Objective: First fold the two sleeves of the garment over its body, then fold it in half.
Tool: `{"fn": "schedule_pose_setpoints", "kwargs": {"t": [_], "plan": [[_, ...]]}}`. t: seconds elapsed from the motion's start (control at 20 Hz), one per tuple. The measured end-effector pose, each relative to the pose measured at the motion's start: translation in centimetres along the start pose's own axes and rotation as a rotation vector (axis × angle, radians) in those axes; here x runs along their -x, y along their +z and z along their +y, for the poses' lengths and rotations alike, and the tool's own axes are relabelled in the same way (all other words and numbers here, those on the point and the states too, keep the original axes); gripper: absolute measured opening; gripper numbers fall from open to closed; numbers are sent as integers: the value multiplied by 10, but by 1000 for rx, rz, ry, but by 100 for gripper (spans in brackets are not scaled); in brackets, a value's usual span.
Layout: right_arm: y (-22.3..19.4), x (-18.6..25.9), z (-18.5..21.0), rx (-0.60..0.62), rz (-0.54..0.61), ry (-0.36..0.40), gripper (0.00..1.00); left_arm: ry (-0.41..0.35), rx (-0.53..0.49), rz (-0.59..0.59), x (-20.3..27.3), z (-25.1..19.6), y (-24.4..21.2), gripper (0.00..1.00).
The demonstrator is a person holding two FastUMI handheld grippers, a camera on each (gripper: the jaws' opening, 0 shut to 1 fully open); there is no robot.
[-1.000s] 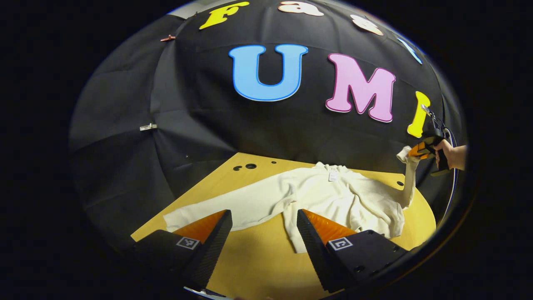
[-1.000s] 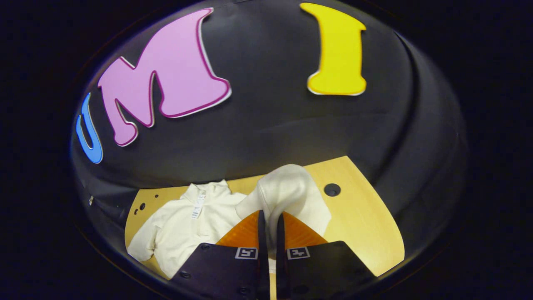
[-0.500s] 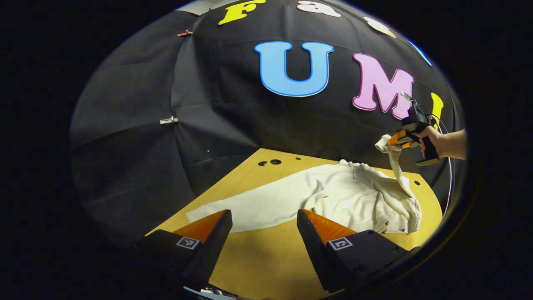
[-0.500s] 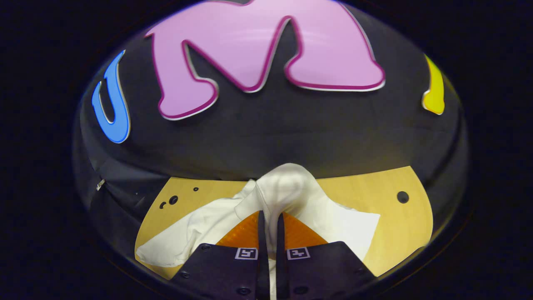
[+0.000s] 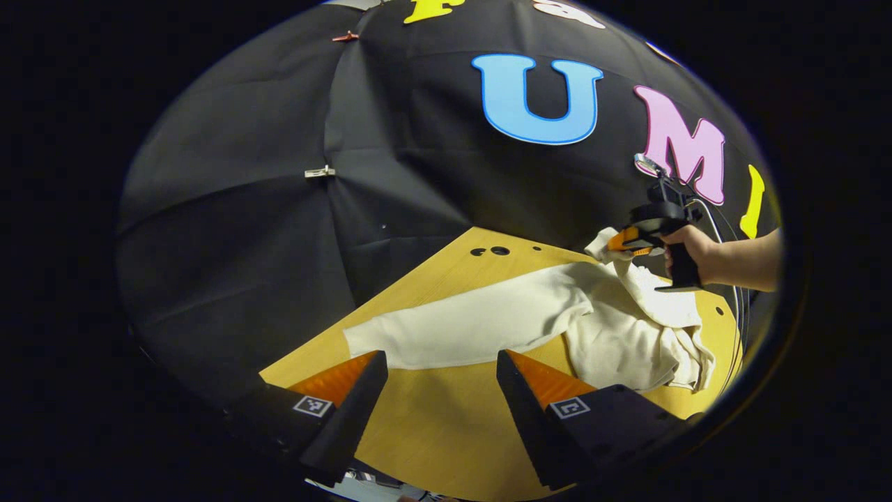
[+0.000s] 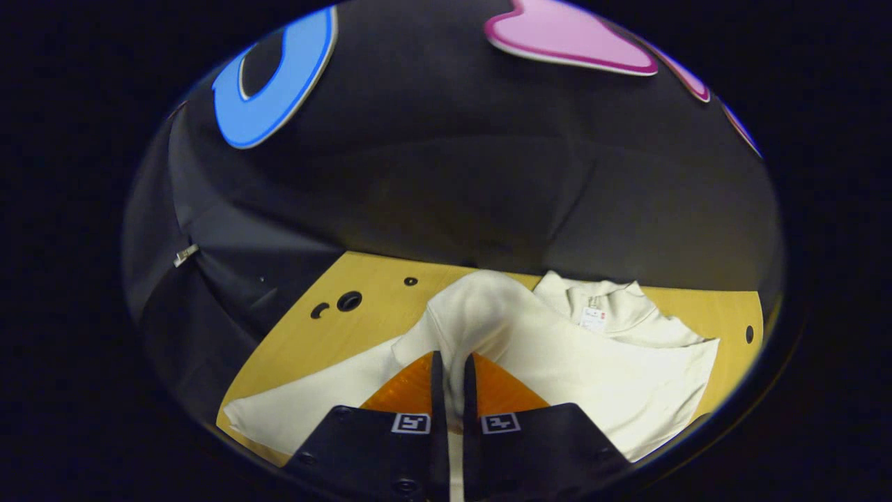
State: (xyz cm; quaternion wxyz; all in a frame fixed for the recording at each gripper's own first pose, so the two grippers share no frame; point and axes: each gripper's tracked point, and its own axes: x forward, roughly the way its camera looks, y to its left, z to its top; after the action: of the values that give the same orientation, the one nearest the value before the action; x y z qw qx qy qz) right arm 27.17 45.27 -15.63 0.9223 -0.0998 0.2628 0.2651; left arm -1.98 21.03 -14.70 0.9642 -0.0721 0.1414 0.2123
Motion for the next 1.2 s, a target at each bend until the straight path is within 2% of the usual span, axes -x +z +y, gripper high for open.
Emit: {"fn": "schedule_pose_setpoints", "kwargs": {"t": [0.05, 0.1, 0.15, 0.2, 0.3, 0.35, 0.55, 0.75, 1.0, 1.2], "plan": [[-11, -11, 13, -3, 15, 12, 25, 8, 1, 0, 0, 2, 0, 97], [-21, -13, 22, -9, 33, 19, 20, 6, 9, 1, 1, 0, 0, 97], [-29, -13, 30, -20, 47, 37, 48, 6, 18, 2, 2, -1, 0, 97], [-34, -9, 36, -27, 44, 53, 50, 4, 25, 3, 1, -1, 1, 97], [-39, 5, 31, -28, 25, 54, 81, 3, 23, -9, 1, 1, 7, 97], [-43, 15, 25, -30, 26, 44, 100, 6, 15, -17, -2, 4, 9, 97], [-39, 52, -27, -59, 12, -16, 99, 36, 19, -28, -21, 22, 15, 97], [-20, 104, -102, -81, -55, -121, 99, 143, 34, -17, -50, 65, 7, 97], [-10, 194, -203, -66, -135, -272, 99, 209, 92, 54, -96, 102, -18, 98], [-27, 271, -255, -74, -161, -324, 99, 233, 112, 123, -132, 111, -43, 98]]}}
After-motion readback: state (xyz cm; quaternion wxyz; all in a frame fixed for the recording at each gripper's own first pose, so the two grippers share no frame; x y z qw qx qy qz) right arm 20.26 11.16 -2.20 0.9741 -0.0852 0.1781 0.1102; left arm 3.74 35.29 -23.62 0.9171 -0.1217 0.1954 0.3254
